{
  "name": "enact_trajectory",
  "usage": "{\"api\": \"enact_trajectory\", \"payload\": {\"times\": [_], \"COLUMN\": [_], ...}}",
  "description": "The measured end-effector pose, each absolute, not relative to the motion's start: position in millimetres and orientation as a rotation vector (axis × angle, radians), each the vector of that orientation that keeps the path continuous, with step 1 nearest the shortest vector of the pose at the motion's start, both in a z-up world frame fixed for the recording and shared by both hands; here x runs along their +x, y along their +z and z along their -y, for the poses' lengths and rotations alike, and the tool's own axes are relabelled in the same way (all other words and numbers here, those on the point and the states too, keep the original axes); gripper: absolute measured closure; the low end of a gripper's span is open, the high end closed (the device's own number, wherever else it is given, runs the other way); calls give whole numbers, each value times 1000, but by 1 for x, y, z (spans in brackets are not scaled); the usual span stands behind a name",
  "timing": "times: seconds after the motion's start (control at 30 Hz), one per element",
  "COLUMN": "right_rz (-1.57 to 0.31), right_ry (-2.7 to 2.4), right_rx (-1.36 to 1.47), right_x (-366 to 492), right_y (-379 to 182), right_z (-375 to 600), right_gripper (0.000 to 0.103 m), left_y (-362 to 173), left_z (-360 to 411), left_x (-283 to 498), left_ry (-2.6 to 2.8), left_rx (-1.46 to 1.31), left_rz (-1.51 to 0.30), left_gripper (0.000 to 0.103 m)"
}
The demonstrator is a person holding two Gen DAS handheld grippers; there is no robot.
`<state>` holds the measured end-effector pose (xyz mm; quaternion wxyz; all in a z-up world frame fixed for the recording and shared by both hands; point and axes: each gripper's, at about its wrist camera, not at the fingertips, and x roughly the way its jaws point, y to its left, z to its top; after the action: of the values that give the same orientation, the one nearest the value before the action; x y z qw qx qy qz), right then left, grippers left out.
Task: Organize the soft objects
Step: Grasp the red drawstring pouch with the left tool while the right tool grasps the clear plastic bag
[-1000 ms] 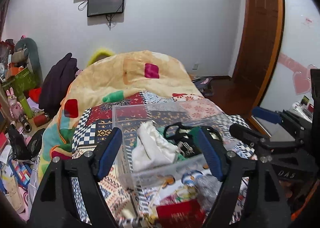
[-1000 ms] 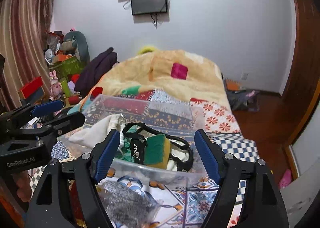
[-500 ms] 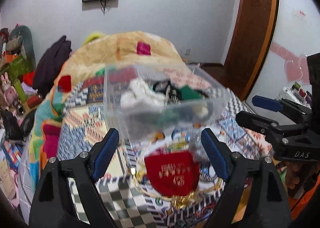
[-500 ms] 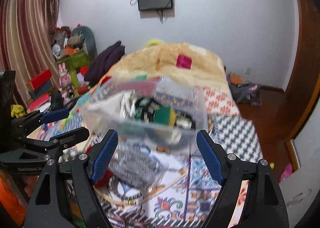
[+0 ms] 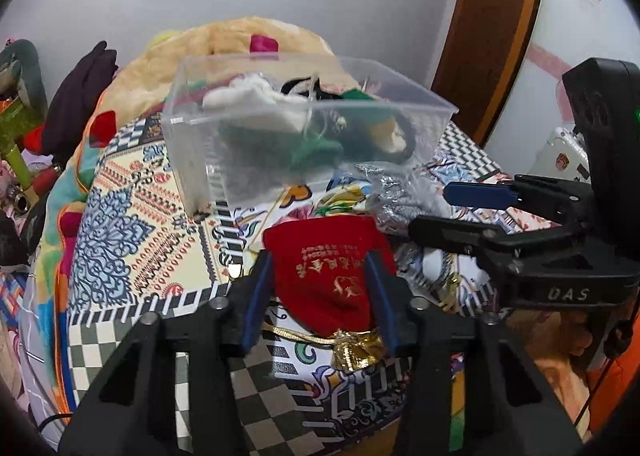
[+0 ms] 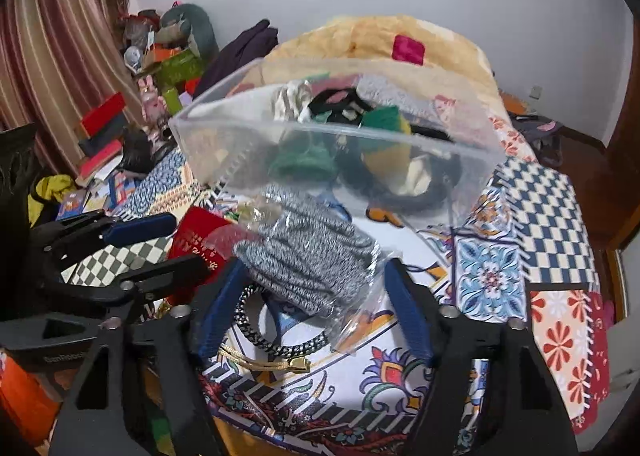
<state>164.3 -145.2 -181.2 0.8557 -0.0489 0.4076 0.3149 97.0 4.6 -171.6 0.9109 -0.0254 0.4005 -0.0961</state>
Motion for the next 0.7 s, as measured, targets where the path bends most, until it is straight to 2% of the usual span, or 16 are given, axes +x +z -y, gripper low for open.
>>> {"api": "enact_trajectory", "payload": {"times": [0.13,0.2,0.23,0.3,0.53,0.63,0.7], "right_rz": [-864,-859,-855,-848,-811,-792,-773], "right_ry": [666,672,670,671,678,677,670], "right_rx": [-93,-79,-73,-64,-43,-39,-28], "right_x": [167,166,166,166,163,161,160], "right_y": [-184,-182,-181,-180,-171,-165,-161], "right_z": [149,152,153,156,161,162,166], "right_gripper": [69,81,83,90,96,97,97], "left_y": [-171,-169,-168,-166,-152,-141,-133], "left_z": [-8,-8,-7,-6,-9,-15,-19], "left_x": [97,96,96,92,86,82,79], "left_ry": [-202,-198,-197,-200,-176,-171,-168], "left_rx": [-69,-65,-59,-51,-57,-80,-99], "left_rz": [-811,-801,-795,-786,-735,-706,-682], "left_gripper": [77,83,92,94,96,103,103]}}
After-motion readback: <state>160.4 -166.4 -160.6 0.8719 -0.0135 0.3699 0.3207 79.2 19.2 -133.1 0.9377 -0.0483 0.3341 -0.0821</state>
